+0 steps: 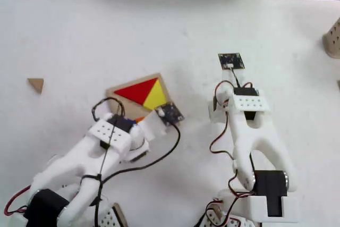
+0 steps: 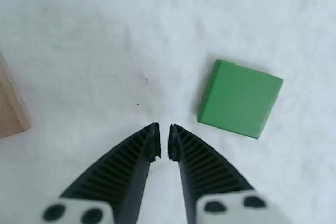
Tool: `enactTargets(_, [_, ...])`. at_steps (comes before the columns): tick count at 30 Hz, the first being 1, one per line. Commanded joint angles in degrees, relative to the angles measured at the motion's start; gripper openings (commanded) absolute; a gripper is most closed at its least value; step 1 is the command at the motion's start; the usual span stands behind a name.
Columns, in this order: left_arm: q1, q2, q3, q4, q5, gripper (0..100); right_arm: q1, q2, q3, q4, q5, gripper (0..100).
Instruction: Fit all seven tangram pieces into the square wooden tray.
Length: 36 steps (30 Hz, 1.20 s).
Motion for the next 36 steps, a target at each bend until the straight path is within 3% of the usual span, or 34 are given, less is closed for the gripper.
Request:
enactTargets(1, [-1.2, 0.2, -3.9, -5.8, 4.9, 2, 0.0, -0.3, -2.5, -0.5, 1.1, 3.8])
enactTargets(13, [-5.8, -0.4, -4.0, -10.0, 5.3, 2, 0.0, -0.3, -2.5, -0.5, 1.1, 3.8])
enactTargets(25, [-10.5, -21.1, 1.9, 1.0, 6.4, 2, -0.3, -0.3, -2.4, -0.7, 1.1, 3.8])
enactTargets(29, [-7.7, -18.8, 2.5, 7.5, 6.4, 2, -0.3, -0.3, -2.4, -0.7, 1.1, 3.8])
enactTargets(36, [-4.9, -9.7, 0.7, 6.5, 6.4, 2, -0.3, -0.3, -2.4, -0.7, 1.1, 3.8])
